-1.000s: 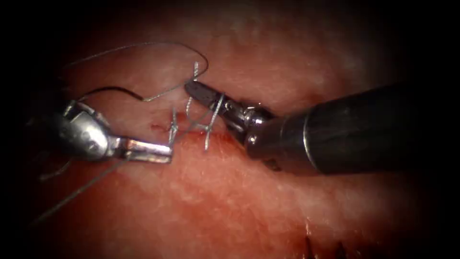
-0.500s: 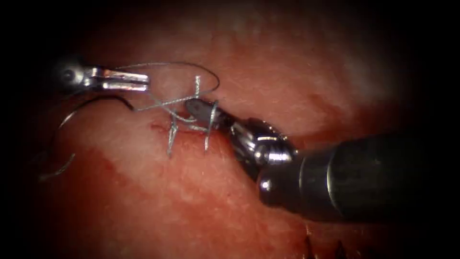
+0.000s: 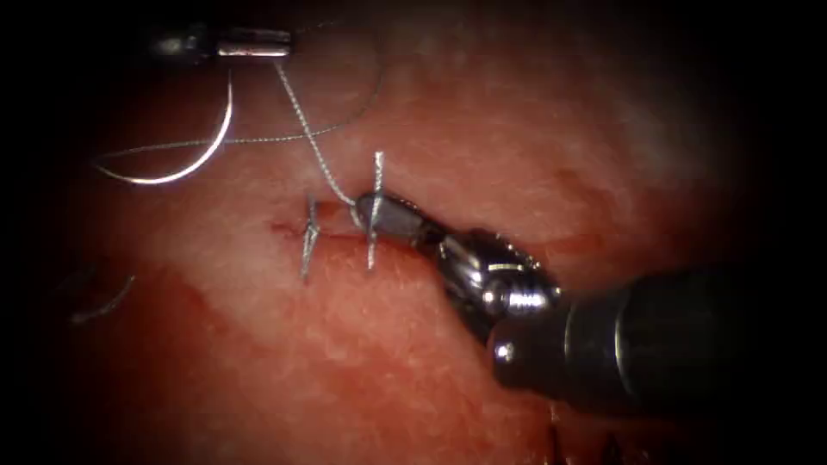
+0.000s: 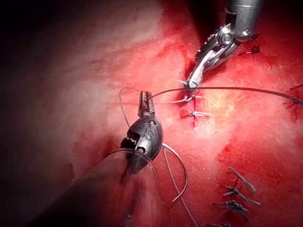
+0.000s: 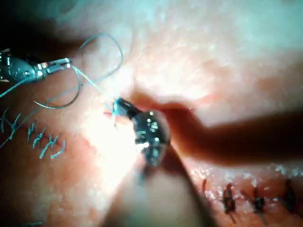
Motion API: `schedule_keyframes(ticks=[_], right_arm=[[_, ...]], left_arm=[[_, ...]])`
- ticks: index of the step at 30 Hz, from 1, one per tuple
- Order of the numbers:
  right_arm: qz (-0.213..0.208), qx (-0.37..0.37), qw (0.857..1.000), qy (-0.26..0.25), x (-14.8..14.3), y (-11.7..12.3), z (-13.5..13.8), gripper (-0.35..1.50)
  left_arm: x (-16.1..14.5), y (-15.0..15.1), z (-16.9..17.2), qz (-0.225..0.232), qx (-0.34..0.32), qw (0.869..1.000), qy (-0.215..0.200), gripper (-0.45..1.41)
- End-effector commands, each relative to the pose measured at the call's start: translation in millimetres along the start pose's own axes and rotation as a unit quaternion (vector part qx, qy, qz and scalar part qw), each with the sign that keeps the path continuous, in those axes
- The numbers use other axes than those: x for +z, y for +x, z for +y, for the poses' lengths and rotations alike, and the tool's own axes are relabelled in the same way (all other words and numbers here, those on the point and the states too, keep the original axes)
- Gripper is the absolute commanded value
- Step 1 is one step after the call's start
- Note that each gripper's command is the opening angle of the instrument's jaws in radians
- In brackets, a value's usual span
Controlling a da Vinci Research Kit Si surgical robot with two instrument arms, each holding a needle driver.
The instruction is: Wound Closure
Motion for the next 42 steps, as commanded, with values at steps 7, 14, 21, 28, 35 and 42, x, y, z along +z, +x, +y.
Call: schedule_keyframes(ticks=[7, 14, 21, 28, 35, 42], right_arm=[[-0.012, 0.001, 1.0, 0.008, -0.7, -2.4, -0.9, -0.35], [-0.023, -0.031, 0.999, 0.025, -1.7, -3.7, -1.4, -0.35], [-0.027, -0.071, 0.997, 0.03, -3.4, -5.7, -1.1, -0.35], [-0.031, -0.111, 0.993, 0.033, -4.7, -6.0, -1.0, -0.35], [-0.029, -0.117, 0.992, 0.035, -5.0, -7.0, -1.0, -0.35], [-0.033, -0.126, 0.991, 0.032, -5.7, -9.0, -1.0, -0.35]], left_arm=[[3.1, -1.2, -2.9, -0.009, 0.0, 1.0, 0.015, -0.45], [4.6, -2.0, -4.6, -0.014, 0.002, 1.0, 0.026, -0.45], [5.3, -2.3, -5.7, -0.018, 0.001, 0.999, 0.033, -0.45], [5.8, -3.0, -6.7, -0.026, 0.008, 0.999, 0.041, -0.45], [6.2, -3.9, -7.6, -0.036, 0.017, 0.998, 0.057, -0.45], [6.8, -5.4, -8.1, -0.052, 0.04, 0.995, 0.077, -0.45]])
